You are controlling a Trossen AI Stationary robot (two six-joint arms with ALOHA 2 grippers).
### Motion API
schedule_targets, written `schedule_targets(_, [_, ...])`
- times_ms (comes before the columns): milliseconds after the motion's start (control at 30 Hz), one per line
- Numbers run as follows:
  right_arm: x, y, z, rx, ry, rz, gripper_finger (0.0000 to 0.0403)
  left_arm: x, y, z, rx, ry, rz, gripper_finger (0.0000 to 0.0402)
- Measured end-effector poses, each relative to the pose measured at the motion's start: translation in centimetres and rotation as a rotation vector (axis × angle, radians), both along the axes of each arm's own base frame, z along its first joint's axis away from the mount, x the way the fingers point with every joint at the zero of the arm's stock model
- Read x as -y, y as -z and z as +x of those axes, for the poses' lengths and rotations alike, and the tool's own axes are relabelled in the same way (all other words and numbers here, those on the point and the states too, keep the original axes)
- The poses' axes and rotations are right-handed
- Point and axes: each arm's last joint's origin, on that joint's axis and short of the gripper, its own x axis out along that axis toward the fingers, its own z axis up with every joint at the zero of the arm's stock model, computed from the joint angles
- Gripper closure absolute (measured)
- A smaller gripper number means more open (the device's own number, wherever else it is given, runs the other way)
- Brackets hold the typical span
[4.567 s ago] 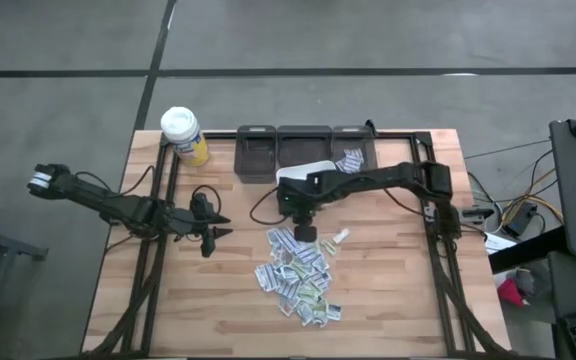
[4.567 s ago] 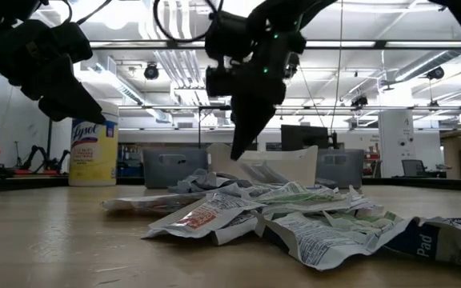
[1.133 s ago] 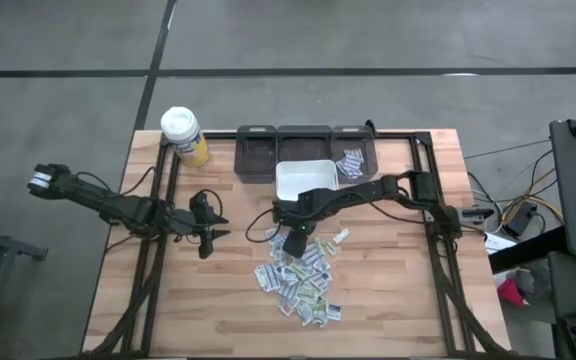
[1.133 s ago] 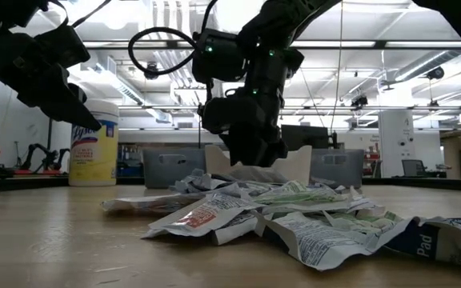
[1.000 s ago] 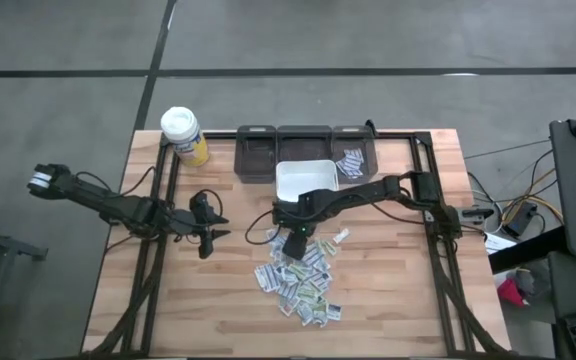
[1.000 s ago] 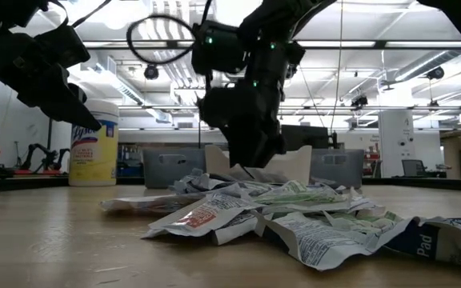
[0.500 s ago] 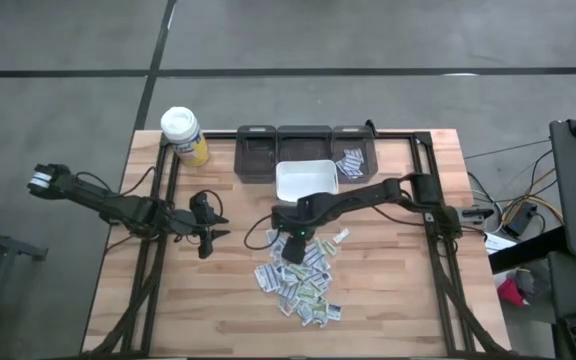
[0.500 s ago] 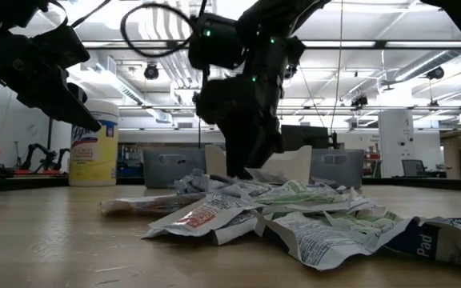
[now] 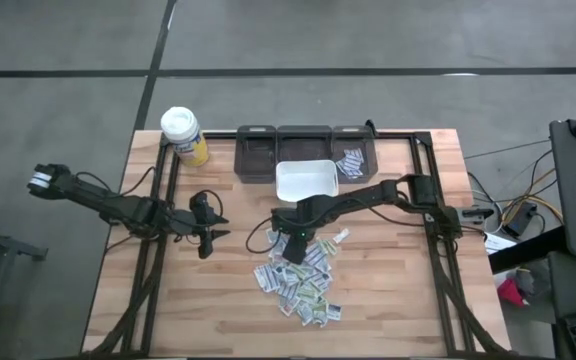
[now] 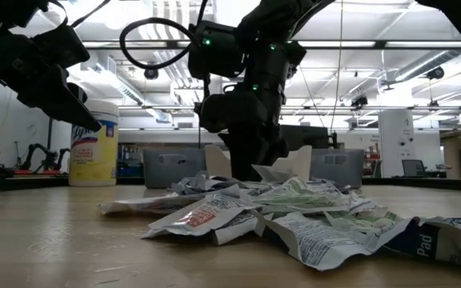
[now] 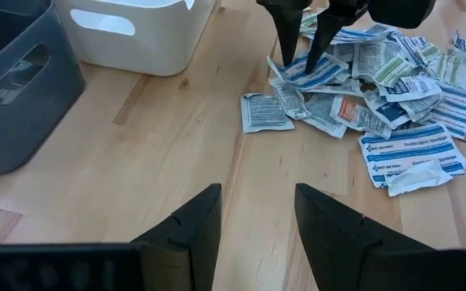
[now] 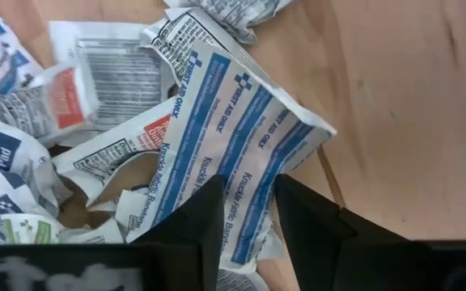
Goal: Pick & Place First Aid Supplies
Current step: Put the blue bandage pack into the right black bin
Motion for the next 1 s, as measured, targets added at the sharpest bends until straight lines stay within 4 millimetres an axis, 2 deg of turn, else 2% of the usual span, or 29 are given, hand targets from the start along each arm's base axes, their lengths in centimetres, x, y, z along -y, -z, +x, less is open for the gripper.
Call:
schedule_targets(400, [0.0,0.1,-0.1,-0.010,0.011,0.001,0.0360,0.0,0.0,0.0,0.000,0.000,0.000,0.0241])
schedule_targets(567, [0.0,-0.4,-0.3,-0.014,-0.006,0.010,0.0374,0.0,0.0,0.0,0.000,0.000,0.000,0.0241])
schedule_targets(900, [-0.2,-3.8,-1.3,0.026,-0.048,0.044,0.0374,0.0,0.0,0.0,0.000,-0.001,0.000,0.0241])
schedule_targets(1000, [-0.4,-4.9,-1.7,0.052,-0.125,0.097,0.0374,0.0,0.0,0.0,0.000,-0.001,0.000,0.0241])
